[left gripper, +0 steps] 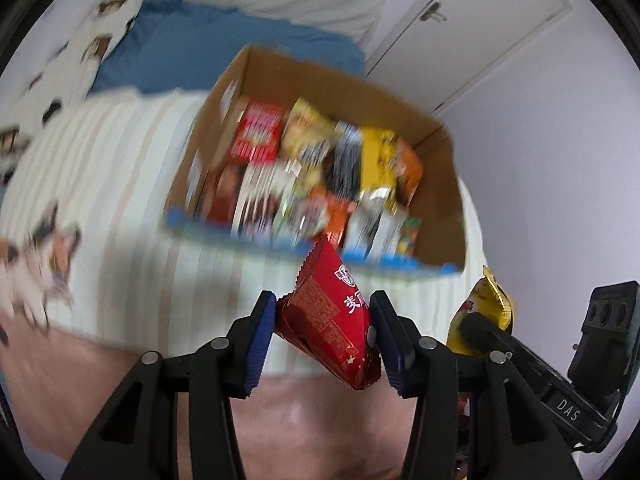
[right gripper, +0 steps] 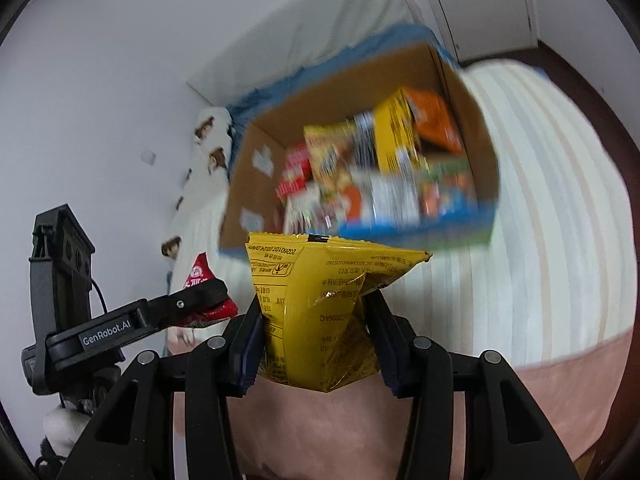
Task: Organize snacks
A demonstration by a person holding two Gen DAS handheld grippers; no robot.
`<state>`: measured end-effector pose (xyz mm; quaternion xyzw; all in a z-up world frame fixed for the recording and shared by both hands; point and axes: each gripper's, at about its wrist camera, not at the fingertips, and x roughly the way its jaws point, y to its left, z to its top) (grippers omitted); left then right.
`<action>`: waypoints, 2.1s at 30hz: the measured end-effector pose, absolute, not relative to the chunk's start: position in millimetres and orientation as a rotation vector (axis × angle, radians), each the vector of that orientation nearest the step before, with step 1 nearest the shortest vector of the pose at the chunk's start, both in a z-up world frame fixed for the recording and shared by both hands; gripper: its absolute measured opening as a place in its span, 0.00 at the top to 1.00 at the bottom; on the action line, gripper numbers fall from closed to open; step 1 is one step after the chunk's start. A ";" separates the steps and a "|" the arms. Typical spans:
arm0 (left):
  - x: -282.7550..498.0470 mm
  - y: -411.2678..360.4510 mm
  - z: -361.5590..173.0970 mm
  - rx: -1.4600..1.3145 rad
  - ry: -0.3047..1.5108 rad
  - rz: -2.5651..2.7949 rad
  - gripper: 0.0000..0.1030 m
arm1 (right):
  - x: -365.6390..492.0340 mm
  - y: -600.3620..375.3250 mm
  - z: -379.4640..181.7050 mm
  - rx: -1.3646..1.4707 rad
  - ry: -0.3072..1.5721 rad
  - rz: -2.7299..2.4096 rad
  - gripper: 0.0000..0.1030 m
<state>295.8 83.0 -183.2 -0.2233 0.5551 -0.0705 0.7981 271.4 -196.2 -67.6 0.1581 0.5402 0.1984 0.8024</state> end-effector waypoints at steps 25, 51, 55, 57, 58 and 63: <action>501.9 96.3 -265.2 -0.212 1.469 -0.044 0.55 | 473.0 -196.7 -153.5 0.130 1.401 0.197 0.51; 473.3 94.9 -235.8 -0.200 1.429 -0.026 0.09 | 457.0 -183.5 -143.6 0.018 1.421 0.105 0.02; 455.0 92.5 -215.8 -0.184 1.352 -0.009 0.09 | 443.6 -185.1 -127.4 0.013 1.363 0.110 0.01; 442.8 91.8 -205.4 -0.179 1.302 0.002 0.09 | 433.0 -185.9 -118.2 0.011 1.330 0.111 0.01; 436.2 90.7 -200.1 -0.170 1.279 0.008 0.09 | 428.4 -186.4 -114.5 0.006 1.315 0.111 0.01; 399.2 85.7 -174.4 -0.152 1.180 0.032 0.09 | 390.8 -187.0 -89.7 -0.006 1.217 0.122 0.01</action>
